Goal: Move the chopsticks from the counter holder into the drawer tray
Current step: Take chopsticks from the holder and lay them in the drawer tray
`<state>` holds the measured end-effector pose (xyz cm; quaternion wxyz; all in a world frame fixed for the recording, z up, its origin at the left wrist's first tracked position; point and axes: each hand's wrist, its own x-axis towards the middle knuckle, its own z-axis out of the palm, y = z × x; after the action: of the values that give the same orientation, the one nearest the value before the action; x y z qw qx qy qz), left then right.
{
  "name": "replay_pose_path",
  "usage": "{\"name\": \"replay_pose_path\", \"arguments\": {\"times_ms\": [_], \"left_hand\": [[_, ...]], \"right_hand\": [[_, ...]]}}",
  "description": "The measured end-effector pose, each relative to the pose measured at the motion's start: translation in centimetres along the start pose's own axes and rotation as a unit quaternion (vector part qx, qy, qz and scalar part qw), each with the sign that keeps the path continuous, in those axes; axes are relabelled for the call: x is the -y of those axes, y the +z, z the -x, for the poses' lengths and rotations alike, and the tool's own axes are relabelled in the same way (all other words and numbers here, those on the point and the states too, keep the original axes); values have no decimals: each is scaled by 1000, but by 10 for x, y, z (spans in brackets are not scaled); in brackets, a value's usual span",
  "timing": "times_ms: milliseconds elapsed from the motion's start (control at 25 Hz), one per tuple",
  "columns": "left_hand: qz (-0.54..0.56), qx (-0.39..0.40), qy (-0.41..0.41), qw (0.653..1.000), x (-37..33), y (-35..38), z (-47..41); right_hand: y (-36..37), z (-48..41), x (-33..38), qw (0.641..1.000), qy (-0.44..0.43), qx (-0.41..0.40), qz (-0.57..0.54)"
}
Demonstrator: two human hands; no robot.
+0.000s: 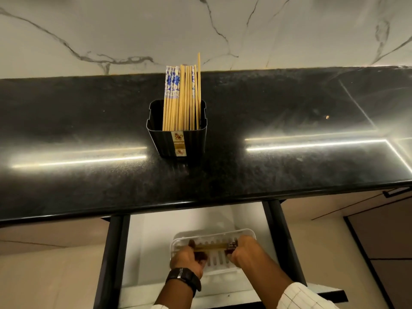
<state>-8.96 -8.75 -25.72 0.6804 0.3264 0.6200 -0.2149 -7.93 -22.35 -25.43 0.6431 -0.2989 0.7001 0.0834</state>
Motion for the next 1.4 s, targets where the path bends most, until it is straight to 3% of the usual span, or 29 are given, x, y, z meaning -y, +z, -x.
{"name": "replay_pose_path", "arguments": {"times_ms": [120, 240, 360, 440, 520, 560, 680, 760, 800, 880, 1040, 1240, 1320, 1400], "left_hand": [[9, 19, 11, 1000, -10, -4, 22], [16, 35, 6, 999, -20, -13, 56], [34, 58, 100, 993, -48, -5, 100], [26, 106, 256, 961, -77, 10, 136], [-33, 155, 436, 886, -105, 30, 166], [-90, 142, 523, 835, -116, 42, 175], [-307, 42, 728, 612, -148, 75, 182], [-412, 20, 765, 495, -160, 90, 172], [-456, 5, 763, 457, -163, 93, 164], [-523, -34, 744, 414, -166, 94, 147], [-572, -55, 731, 368, -167, 90, 131], [-598, -71, 710, 366, -169, 92, 132], [-587, -52, 701, 402, -169, 94, 139], [-518, 10, 705, 485, -170, 100, 159]], "right_hand": [[-5, 31, 3, 995, 40, 87, -24], [-16, 70, 5, 989, -33, 140, 40], [-2, 134, 32, 950, -248, 187, 30], [29, 176, 64, 871, -422, 247, 50], [76, 203, 97, 805, -536, 243, 82], [102, 210, 113, 785, -569, 221, 106], [173, 219, 155, 759, -574, 210, 225], [204, 221, 171, 738, -552, 249, 298], [216, 222, 176, 724, -551, 260, 325], [232, 224, 184, 683, -587, 229, 370], [244, 223, 187, 642, -642, 167, 384], [233, 239, 189, 624, -690, 147, 337], [218, 261, 194, 604, -725, 153, 293], [194, 291, 199, 574, -763, 178, 239]]}}
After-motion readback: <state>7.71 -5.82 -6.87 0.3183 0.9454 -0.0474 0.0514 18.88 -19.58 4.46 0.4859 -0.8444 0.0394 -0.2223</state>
